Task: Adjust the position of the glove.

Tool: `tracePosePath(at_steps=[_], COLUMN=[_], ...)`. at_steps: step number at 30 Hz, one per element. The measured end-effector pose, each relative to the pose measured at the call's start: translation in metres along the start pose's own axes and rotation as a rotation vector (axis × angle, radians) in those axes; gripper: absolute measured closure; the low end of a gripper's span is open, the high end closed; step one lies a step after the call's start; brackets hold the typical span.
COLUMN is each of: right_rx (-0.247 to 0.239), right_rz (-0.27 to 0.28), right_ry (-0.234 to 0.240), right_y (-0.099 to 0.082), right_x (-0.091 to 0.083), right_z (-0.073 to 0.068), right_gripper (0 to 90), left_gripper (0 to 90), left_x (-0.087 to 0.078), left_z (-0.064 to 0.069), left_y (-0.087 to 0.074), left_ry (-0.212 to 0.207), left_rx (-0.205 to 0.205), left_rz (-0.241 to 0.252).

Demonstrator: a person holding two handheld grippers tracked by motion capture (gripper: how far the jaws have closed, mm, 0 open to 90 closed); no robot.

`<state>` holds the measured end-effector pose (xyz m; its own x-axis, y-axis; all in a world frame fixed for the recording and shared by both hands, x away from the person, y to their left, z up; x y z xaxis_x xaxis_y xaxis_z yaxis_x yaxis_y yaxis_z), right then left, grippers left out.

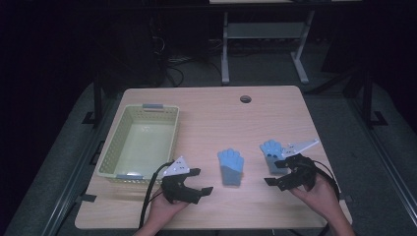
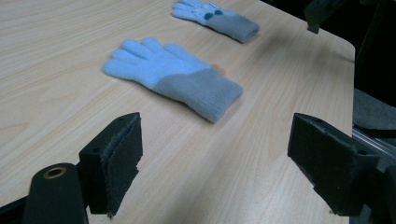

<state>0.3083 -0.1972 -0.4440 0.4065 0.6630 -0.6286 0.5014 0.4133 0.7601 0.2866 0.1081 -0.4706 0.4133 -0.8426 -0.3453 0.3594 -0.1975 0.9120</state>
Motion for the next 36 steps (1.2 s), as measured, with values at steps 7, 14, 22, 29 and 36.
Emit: tracePosePath(at_steps=[7,14,22,29,36], right_rx=[-0.017,-0.020,-0.005,-0.027,-0.034], right_rz=[-0.029,-0.086,-0.090,-0.141,-0.194], right_ry=[-0.019,-0.037,-0.040,-0.066,-0.089], right_y=[0.010,0.012,0.019,0.027,0.026], right_x=[-0.003,0.005,0.008,0.016,0.027], right_z=[0.011,0.026,0.040,0.051,0.062], right_gripper=[24.2,24.2,24.5,29.8,37.8], left_gripper=[17.6,17.6,17.6,17.6,17.5], left_x=[0.000,0.002,0.004,0.005,0.003], left_z=[0.001,0.002,0.002,0.003,0.001], left_y=[0.000,0.000,0.000,0.000,0.001], left_ry=[-0.008,-0.016,-0.023,-0.029,-0.024], left_rx=[0.001,-0.009,-0.013,-0.009,-0.004], left_rz=[0.003,0.007,-0.002,-0.003,0.000])
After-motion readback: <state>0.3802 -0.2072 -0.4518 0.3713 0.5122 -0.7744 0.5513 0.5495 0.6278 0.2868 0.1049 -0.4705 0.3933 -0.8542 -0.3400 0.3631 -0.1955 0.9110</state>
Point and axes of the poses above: each handheld gripper's, and its own axes: x roughly forward along the jaws, y roughly out of its top, z roughly to its right, the point moved 5 cm from there along x, roughly forward along the jaws, and after that the axes turned 11 degrees about z, right-handed, at the moved point
